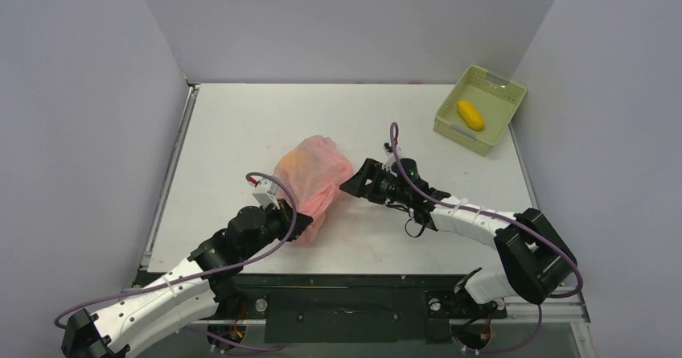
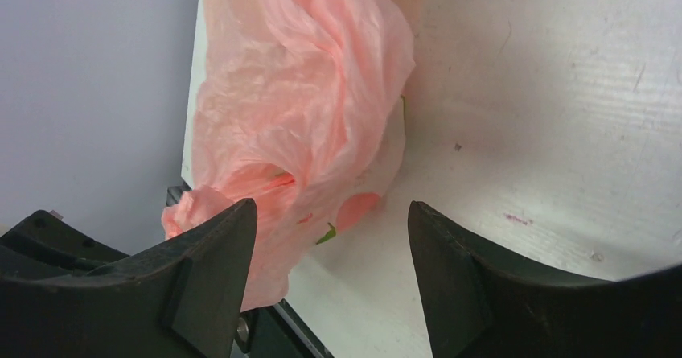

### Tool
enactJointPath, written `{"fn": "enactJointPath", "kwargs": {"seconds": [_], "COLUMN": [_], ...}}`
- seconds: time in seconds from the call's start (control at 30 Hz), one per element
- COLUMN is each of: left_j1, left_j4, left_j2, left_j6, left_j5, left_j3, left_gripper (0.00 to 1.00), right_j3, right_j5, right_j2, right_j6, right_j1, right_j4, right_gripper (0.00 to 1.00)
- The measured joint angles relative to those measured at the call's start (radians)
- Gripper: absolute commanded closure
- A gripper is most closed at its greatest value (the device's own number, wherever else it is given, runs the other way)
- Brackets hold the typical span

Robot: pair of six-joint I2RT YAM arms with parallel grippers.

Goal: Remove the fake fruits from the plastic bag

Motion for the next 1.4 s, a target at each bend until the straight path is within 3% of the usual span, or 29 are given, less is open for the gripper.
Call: {"fn": "enactJointPath", "kwargs": {"seconds": [0.1, 0.3, 0.4, 0.5, 0.63, 0.83, 1.0, 1.23, 1.4], "left_j1": [0.000, 0.000, 0.000, 0.002, 0.005, 0.007, 0.011, 0.013, 0.013], "left_j4": [-0.001, -0.002, -0.002, -0.005, -0.031, -0.132, -0.167, -0.219, -0.295], "left_j2": [-0.023, -0.049, -0.057, -0.061, -0.067, -0.090, -0.098, -0.136, -0.185], "left_j6": [-0.014, -0.018, -0.018, -0.017, -0.013, 0.023, 0.063, 0.085, 0.094], "left_j5": [0.004, 0.005, 0.005, 0.006, 0.008, -0.029, -0.072, -0.118, -0.138], "left_j3": [-0.020, -0.024, -0.024, -0.024, -0.024, 0.012, 0.084, 0.131, 0.140], "left_gripper": [1.00, 1.00, 1.00, 1.00, 1.00, 1.00, 1.00, 1.00, 1.00], "right_j3": [-0.055, -0.058, -0.058, -0.047, -0.008, 0.170, 0.380, 0.510, 0.548], "right_j5": [0.021, 0.031, 0.032, 0.031, 0.080, 0.363, 0.669, 0.998, 0.991], "right_j2": [0.014, 0.131, 0.187, 0.230, 0.224, 0.090, 0.087, 0.177, 0.225], "right_j6": [0.060, 0.161, 0.194, 0.211, 0.159, -0.117, -0.353, -0.598, -0.752], "right_j1": [0.016, 0.035, 0.066, 0.095, 0.112, 0.161, 0.256, 0.320, 0.309], "right_j4": [0.069, 0.274, 0.341, 0.378, 0.295, -0.164, -0.422, -0.541, -0.543], "right_gripper": [0.38, 0.53, 0.72, 1.00, 1.00, 1.00, 1.00, 1.00, 1.00]}}
